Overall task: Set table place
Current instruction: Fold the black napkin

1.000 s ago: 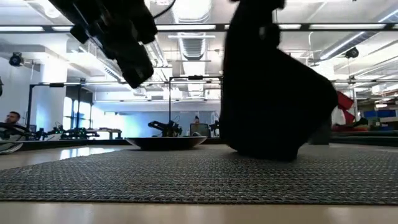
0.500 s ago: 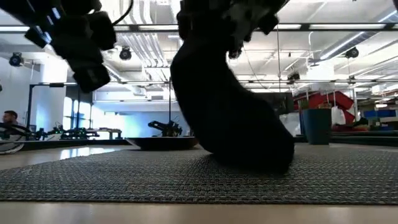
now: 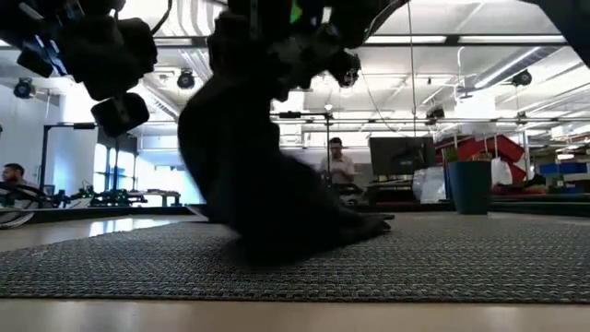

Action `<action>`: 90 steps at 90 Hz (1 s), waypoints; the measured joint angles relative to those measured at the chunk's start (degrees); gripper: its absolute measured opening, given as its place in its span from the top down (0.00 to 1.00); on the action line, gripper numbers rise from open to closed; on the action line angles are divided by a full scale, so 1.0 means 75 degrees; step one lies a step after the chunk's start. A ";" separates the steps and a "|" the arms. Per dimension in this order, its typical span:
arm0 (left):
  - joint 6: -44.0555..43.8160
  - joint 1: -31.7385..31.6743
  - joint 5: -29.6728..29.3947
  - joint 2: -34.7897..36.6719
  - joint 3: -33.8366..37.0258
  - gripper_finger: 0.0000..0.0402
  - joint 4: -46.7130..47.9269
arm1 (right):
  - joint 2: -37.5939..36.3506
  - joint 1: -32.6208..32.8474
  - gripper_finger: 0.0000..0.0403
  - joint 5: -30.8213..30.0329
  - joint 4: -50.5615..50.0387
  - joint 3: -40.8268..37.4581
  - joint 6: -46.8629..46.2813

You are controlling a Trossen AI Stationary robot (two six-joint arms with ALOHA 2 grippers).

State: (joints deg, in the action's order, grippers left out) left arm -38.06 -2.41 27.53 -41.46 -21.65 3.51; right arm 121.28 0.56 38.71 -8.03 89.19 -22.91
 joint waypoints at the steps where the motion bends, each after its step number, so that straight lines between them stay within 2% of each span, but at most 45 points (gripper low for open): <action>1: 0.0000 0.0002 0.0000 -0.0004 0.0000 0.91 0.0001 | 0.0017 0.0005 0.97 0.0042 0.0015 0.0000 0.0001; 10: -0.0001 0.0035 0.0003 -0.0064 0.0003 0.91 0.0041 | 0.0142 0.0052 0.89 0.0411 0.0133 0.0006 0.0014; 26: 0.0022 0.0038 0.0058 -0.0110 0.0006 0.90 0.0049 | 0.0196 0.0031 0.67 0.0704 0.1132 0.0006 -0.0092; 38: 0.0029 0.0038 0.0060 -0.0105 0.0006 0.90 0.0029 | 0.0064 -0.0039 0.54 0.0916 0.1810 0.0006 -0.0714; 51: 0.0064 0.0038 0.0051 -0.0131 0.0006 0.90 0.0022 | 0.0043 -0.0131 0.48 0.1588 0.2002 0.0055 -0.1270; 64: 0.0164 0.0038 -0.0275 -0.0213 0.0006 0.90 -0.0281 | -0.0043 -0.0181 0.48 0.2049 0.1619 -0.0014 -0.1468; 71: 0.0184 0.0043 -0.0711 -0.0391 0.0006 0.90 -0.0654 | -0.0274 -0.0161 0.50 0.1741 0.0768 -0.0194 -0.1094; 80: 0.0210 0.0049 -0.0804 -0.0852 0.0006 0.90 -0.1325 | -0.0816 -0.0017 0.53 0.0390 -0.0493 -0.0662 -0.0296; 90: 0.0206 0.0099 -0.0799 -0.1657 0.0006 0.92 -0.1975 | -0.1604 0.0157 0.57 -0.0611 -0.0316 -0.1721 -0.0248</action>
State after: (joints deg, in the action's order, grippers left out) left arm -36.52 -1.67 21.54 -53.88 -21.61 -11.31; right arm 109.25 1.74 34.12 -10.40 76.28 -24.77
